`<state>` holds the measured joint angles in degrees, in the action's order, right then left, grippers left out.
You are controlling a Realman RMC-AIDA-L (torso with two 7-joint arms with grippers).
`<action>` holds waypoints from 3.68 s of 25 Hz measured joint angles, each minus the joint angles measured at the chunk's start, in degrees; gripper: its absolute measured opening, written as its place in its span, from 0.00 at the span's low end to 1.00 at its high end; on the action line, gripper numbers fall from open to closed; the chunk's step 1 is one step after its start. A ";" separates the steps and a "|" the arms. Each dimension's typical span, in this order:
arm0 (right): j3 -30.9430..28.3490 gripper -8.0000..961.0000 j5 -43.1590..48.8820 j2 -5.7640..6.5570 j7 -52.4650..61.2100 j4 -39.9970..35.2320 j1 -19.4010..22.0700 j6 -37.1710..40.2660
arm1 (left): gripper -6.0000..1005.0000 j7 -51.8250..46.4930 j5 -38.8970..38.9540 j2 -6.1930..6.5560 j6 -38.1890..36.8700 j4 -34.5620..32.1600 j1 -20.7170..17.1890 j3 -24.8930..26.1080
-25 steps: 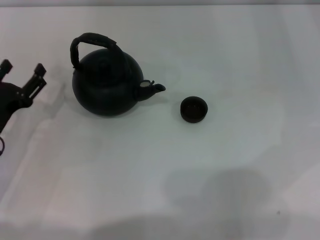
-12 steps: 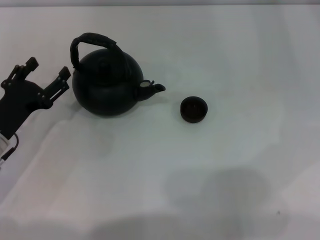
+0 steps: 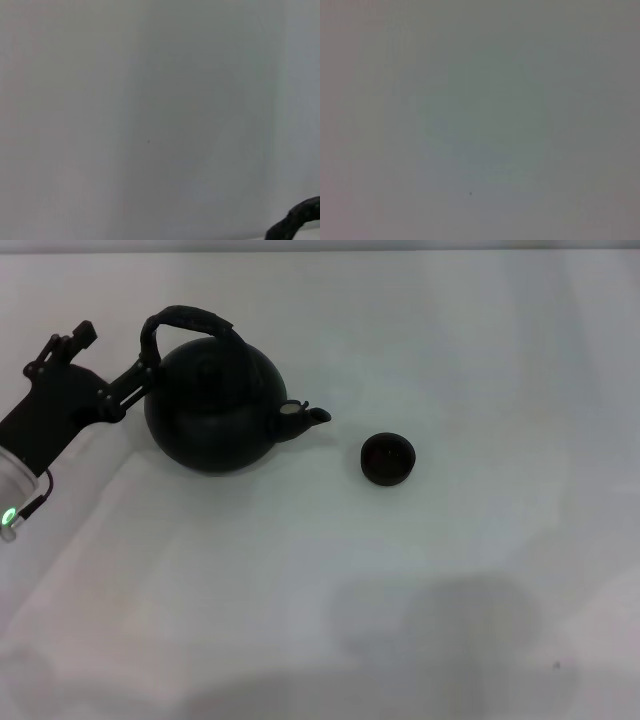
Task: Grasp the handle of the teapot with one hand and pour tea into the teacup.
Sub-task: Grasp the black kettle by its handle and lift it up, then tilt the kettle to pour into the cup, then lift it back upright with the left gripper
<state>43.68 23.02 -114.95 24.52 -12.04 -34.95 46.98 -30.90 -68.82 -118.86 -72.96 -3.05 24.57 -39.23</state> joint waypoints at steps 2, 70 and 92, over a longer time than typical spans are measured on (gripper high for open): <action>0.00 0.88 0.01 -0.05 0.01 0.00 0.05 0.04 | 0.87 0.19 0.00 -0.05 1.90 -0.14 1.07 -0.24; -1.41 0.88 -1.55 -0.33 0.53 0.83 0.43 -0.05 | 0.11 23.90 0.02 -0.85 1.10 1.80 15.15 -2.59; -1.40 0.88 -3.60 -0.38 0.53 0.98 -0.12 -0.49 | 0.11 30.61 -1.26 -0.99 3.78 4.31 17.68 -2.68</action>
<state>42.27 19.42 -115.33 25.05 -11.06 -35.07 46.49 -0.30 -70.08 -119.85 -69.18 1.26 42.25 -41.90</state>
